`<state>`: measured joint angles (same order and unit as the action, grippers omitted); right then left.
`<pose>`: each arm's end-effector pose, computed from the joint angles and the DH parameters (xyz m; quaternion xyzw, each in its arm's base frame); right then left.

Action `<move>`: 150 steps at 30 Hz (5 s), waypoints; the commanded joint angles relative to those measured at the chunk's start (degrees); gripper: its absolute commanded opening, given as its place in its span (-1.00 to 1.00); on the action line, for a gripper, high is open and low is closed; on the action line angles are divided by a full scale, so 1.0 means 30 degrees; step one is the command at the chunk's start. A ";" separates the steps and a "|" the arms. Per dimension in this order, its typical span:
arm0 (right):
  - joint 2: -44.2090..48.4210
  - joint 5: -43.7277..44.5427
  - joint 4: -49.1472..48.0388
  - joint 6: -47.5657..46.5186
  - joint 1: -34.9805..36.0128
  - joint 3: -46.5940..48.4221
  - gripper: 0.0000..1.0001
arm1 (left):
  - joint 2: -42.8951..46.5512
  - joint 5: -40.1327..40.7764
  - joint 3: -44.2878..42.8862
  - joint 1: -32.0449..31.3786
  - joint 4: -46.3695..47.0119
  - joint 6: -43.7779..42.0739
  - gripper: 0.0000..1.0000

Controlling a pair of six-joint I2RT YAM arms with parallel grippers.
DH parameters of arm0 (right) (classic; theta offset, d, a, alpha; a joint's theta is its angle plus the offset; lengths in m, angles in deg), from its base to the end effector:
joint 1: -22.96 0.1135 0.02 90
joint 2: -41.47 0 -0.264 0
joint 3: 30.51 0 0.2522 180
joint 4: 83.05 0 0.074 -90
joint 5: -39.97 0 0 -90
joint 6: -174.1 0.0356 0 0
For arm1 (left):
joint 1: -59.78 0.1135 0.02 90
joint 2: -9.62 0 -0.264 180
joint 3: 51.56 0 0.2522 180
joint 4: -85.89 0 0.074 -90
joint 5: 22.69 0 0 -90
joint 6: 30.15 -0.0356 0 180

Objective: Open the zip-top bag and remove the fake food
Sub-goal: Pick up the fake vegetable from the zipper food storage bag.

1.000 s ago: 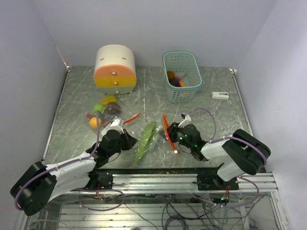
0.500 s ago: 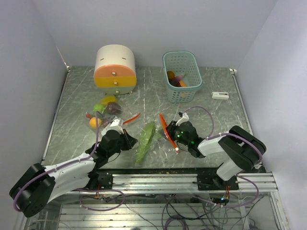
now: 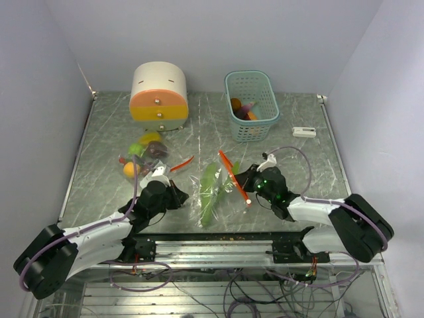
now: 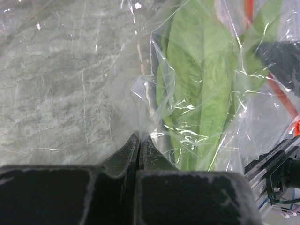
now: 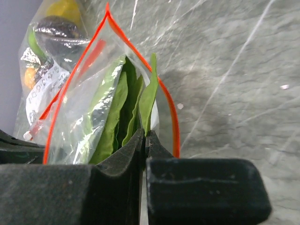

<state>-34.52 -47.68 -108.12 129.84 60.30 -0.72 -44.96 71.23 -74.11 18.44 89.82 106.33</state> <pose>0.1860 0.1401 0.1481 0.0720 0.8215 0.3622 0.4344 0.1348 -0.1154 0.1433 -0.0560 0.8555 -0.3353 0.3906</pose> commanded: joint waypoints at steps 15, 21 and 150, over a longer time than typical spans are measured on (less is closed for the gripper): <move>0.6159 0.0189 0.6372 -0.2596 -0.4457 0.0201 -1.00 | 0.1387 0.0805 0.0427 0.0071 -0.0879 -0.0254 -0.86; 0.7536 0.0485 0.8347 -0.3604 -0.5611 0.0826 -1.00 | 0.1940 0.0762 0.0441 0.0088 -0.1605 -0.0474 -0.86; 0.3578 0.1293 1.0544 -0.5479 -0.6714 1.2753 -0.96 | 0.0574 0.0091 0.1273 0.0097 -0.0145 -0.0977 -0.86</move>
<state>-25.12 -41.56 -76.76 113.47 42.05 34.12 -43.11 71.64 -70.46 18.44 88.38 104.32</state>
